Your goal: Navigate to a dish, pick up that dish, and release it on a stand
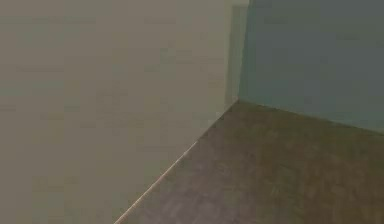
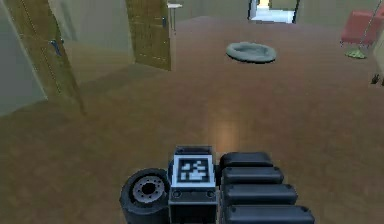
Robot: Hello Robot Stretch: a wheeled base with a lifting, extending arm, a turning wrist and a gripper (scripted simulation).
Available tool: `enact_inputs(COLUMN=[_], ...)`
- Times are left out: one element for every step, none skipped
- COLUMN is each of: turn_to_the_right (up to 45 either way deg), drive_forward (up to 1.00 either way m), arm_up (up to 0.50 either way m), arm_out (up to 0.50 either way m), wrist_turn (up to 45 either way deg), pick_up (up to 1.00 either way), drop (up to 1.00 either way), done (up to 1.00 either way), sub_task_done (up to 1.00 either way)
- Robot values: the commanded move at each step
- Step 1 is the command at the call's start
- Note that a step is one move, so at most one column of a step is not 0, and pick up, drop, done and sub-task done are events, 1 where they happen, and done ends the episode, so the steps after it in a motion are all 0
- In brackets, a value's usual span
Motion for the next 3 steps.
enact_inputs(turn_to_the_right=[39.0,-45.0,-45.0], drive_forward=[0.00,0.00,0.00], arm_up=[0.00,0.00,0.00], arm_out=[0.00,0.00,0.00], wrist_turn=[0.0,0.0,0.0], pick_up=[0.00,0.00,0.00], drop=[0.00,0.00,0.00], done=[0.00,0.00,0.00], sub_task_done=[0.00,0.00,0.00])
